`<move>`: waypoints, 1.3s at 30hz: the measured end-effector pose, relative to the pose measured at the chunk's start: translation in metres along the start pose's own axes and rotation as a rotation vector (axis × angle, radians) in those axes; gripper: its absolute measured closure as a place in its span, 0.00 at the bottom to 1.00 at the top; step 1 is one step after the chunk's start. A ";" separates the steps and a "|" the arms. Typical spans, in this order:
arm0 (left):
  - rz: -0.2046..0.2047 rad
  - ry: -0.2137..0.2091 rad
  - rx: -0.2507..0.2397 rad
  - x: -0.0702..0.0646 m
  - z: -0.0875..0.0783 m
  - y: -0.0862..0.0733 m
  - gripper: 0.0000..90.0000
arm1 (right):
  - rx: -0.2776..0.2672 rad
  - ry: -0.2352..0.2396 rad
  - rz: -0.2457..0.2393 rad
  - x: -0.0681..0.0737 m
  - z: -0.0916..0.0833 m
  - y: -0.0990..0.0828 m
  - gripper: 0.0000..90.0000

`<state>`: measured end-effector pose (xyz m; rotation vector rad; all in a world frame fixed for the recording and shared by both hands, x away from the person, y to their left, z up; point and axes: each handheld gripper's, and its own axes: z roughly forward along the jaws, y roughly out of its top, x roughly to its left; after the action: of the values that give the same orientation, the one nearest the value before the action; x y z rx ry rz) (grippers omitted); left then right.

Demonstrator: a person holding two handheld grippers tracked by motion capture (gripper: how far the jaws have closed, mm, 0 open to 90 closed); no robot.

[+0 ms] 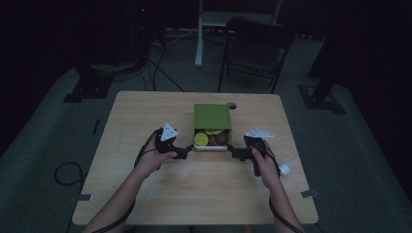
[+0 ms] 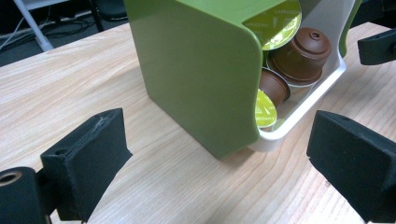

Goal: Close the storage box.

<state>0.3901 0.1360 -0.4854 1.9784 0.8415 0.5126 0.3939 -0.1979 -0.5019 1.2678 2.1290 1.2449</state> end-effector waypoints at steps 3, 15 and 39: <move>0.000 0.000 0.002 0.000 -0.005 -0.003 0.06 | 0.002 -0.004 -0.008 0.000 -0.003 -0.002 0.14; -0.020 0.023 0.023 0.006 -0.020 -0.022 0.06 | 0.000 -0.019 -0.009 -0.001 -0.016 -0.014 0.14; -0.068 0.058 0.068 0.013 -0.049 -0.070 0.06 | 0.026 -0.037 -0.025 0.001 -0.036 -0.046 0.14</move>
<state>0.3429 0.1992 -0.5200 1.9975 0.9710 0.5091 0.3453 -0.2242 -0.5202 1.2616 2.1350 1.1786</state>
